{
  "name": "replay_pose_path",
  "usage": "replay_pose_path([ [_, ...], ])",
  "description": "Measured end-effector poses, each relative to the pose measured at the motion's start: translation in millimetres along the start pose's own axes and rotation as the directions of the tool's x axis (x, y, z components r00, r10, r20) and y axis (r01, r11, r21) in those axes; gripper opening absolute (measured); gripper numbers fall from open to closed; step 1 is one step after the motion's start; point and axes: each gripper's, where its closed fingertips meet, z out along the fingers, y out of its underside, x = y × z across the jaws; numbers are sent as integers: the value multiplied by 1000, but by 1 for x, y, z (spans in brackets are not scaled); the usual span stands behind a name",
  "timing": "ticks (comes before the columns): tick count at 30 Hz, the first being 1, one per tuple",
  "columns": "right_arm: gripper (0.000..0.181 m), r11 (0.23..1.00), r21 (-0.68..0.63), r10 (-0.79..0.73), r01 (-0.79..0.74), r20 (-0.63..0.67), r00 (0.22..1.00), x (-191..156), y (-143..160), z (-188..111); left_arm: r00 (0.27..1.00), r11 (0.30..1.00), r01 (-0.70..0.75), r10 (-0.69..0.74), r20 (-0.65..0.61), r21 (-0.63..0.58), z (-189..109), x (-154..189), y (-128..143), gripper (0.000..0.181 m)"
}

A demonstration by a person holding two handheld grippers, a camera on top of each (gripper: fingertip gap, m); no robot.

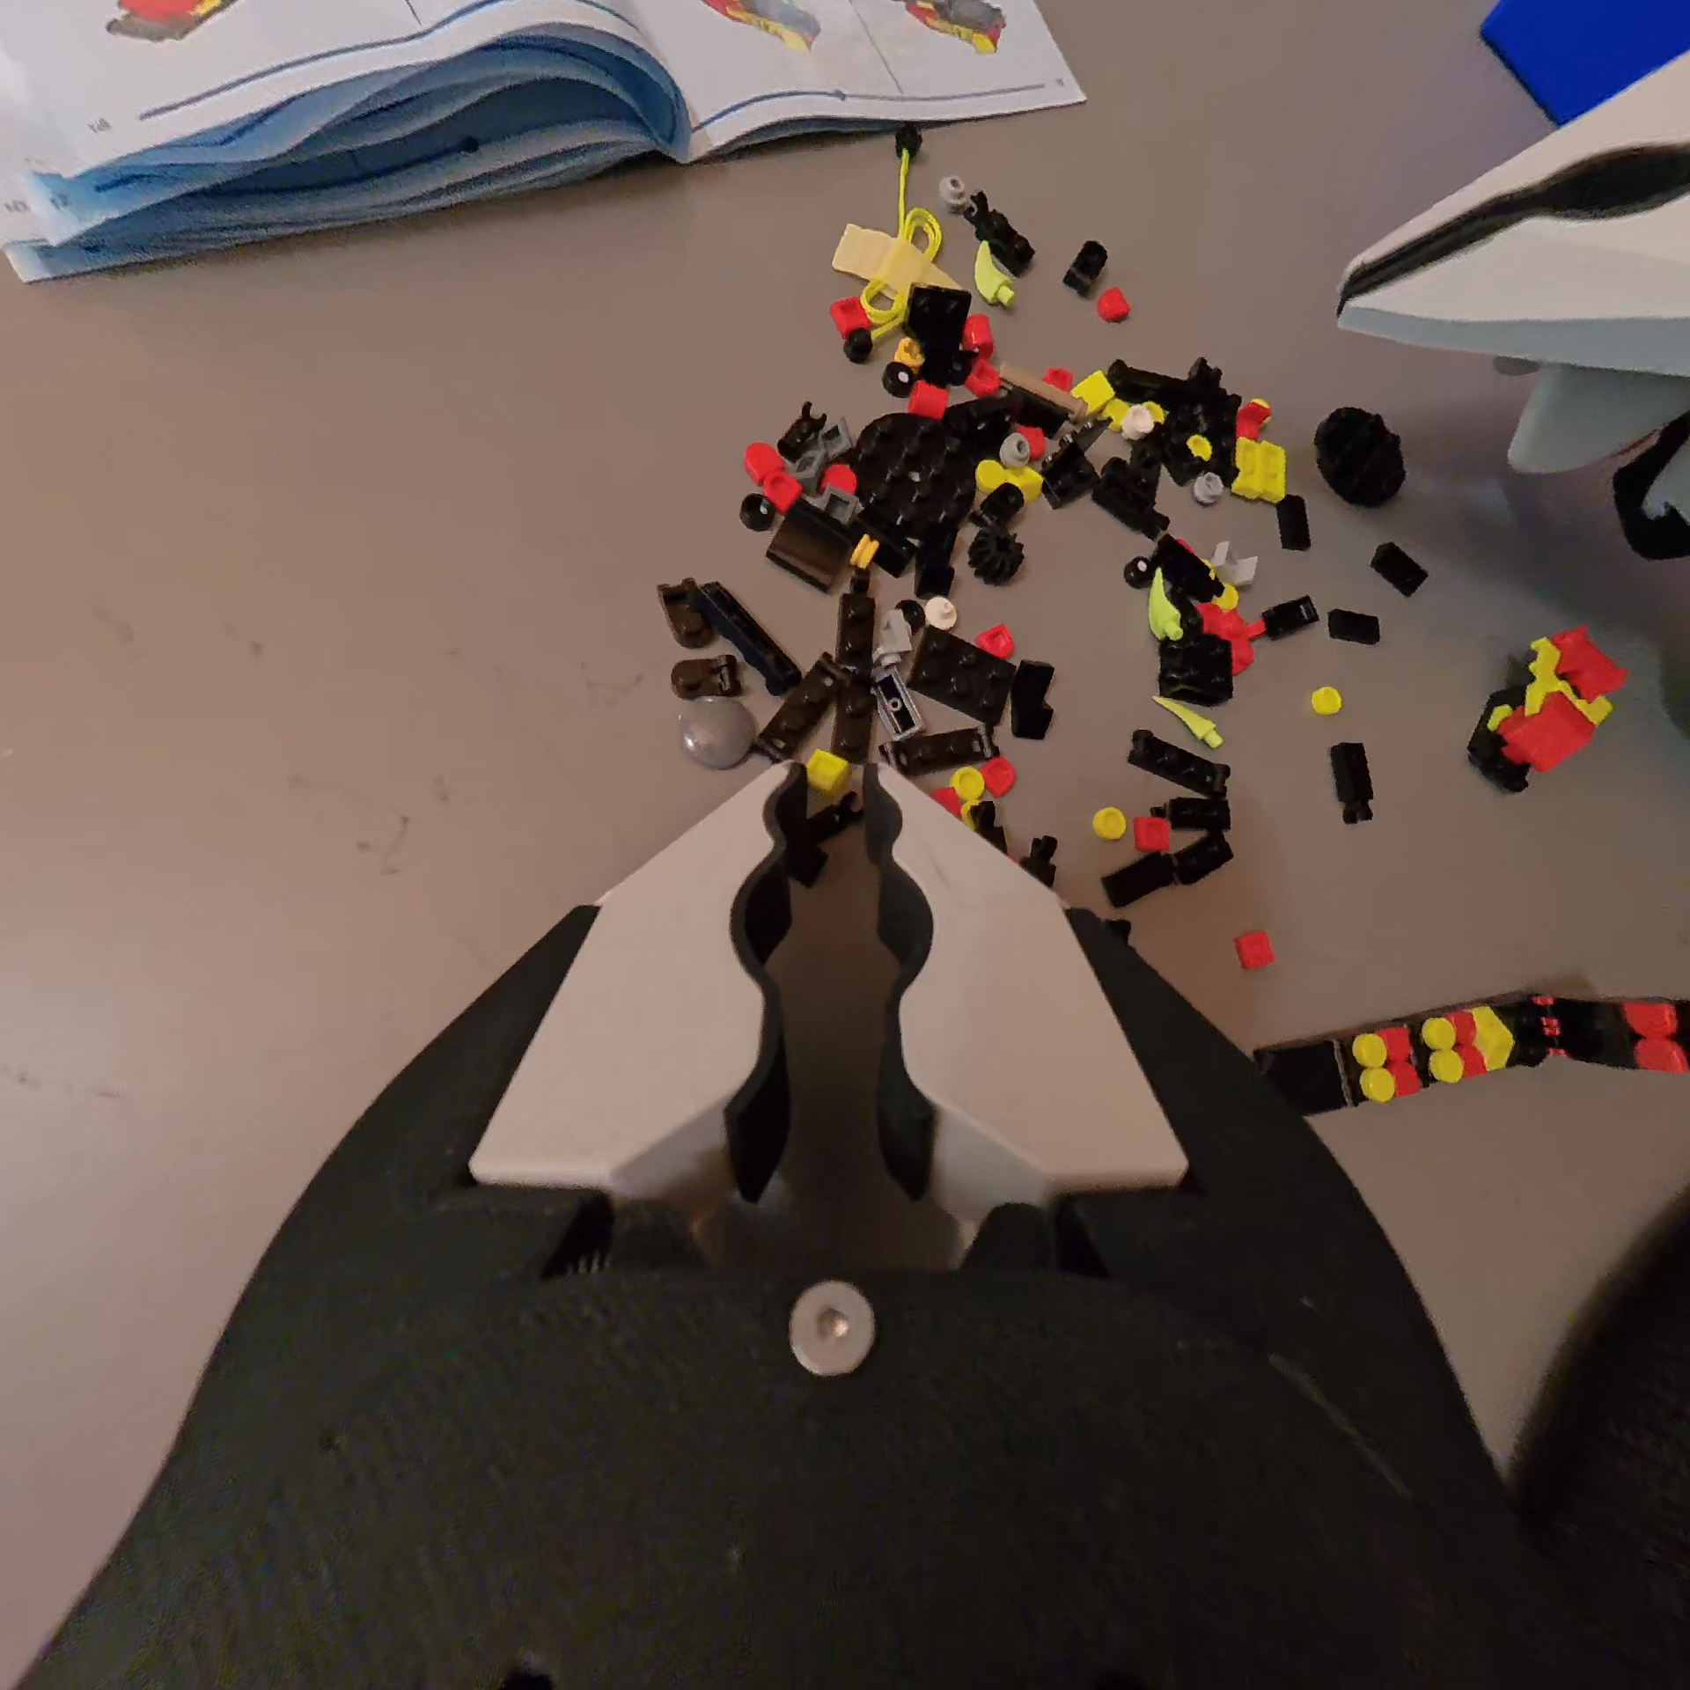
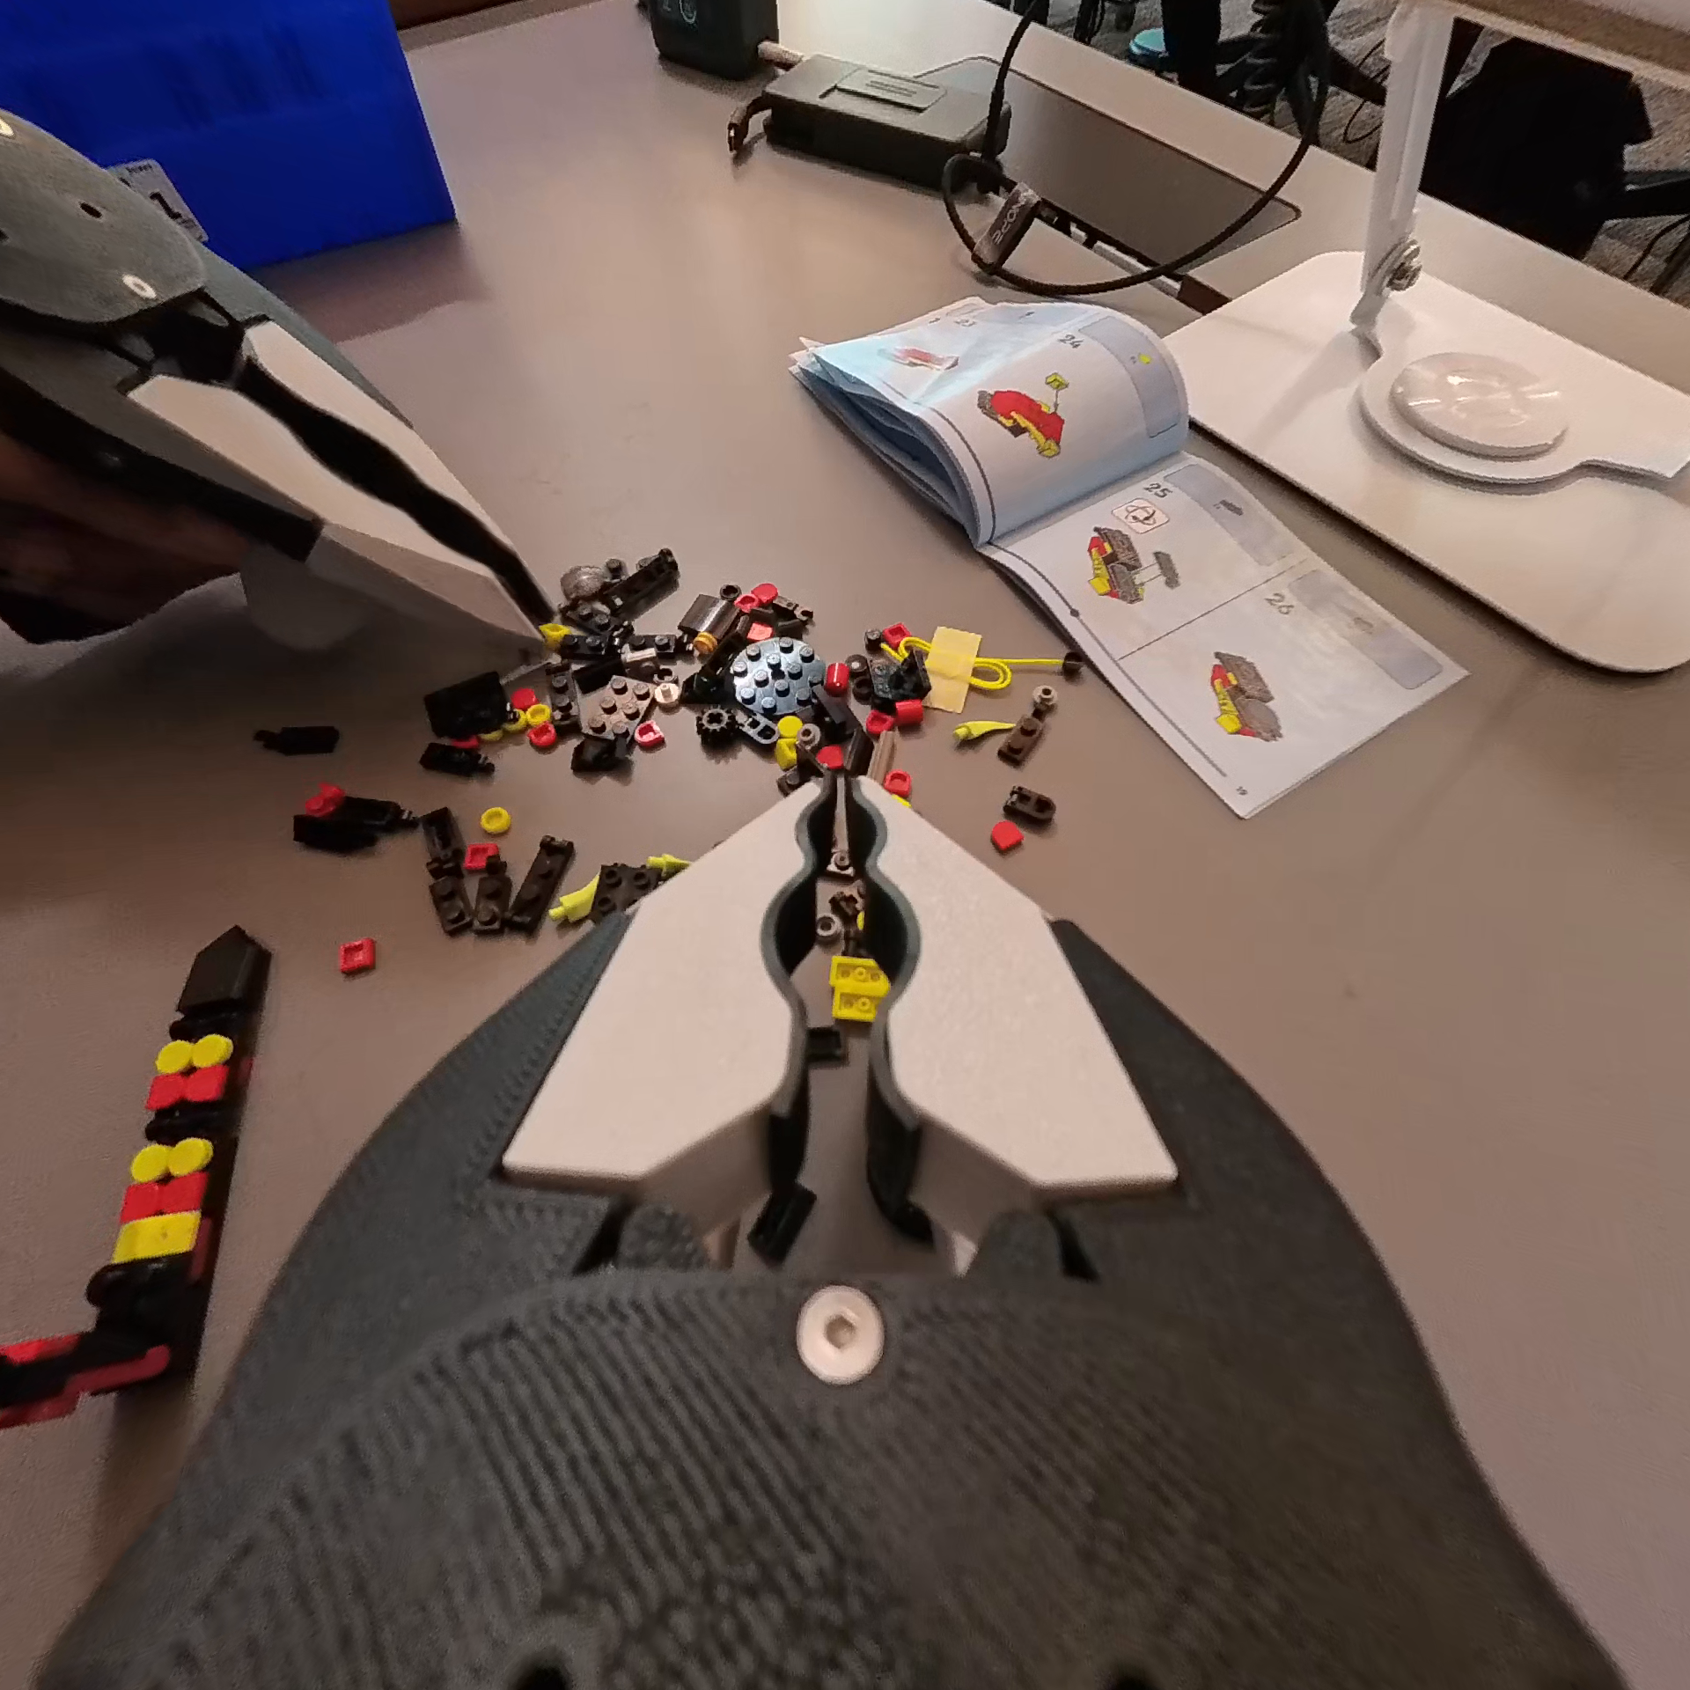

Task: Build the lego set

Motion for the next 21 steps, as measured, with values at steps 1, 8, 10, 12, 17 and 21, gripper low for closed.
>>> replay_pose_path([
  [1, 0, 1000, -1, 0, 0, 0, 1000, 0, 0, 0, 1000, 1000, 5, -5, 5, 5, 0, -1, -1, 11],
  [8, 0, 1000, -5, -7, 7, -2, 1000, -1, 1, 1, 999, 1000, -24, 24, 25, -8, 1, -2, 1, 6],
  [10, 0, 1000, -7, -10, 10, -3, 1000, -1, 1, 1, 999, 999, -31, 31, 23, -8, 1, -1, 1, 6],
  [12, 0, 1000, -7, -11, 11, -4, 1000, -1, 1, 1, 999, 999, -36, 36, 22, -8, 1, 0, 1, 5],
  [17, 0, 1000, -7, -12, 12, -5, 1000, -1, 1, 1, 999, 999, -47, 48, 18, -5, -1, -1, 0, 0],
  [21, 0, 1000, -6, -12, 12, -5, 1000, -1, 1, 0, 999, 1000, -27, 27, 23, 8, -1, -3, -2, 2],
])
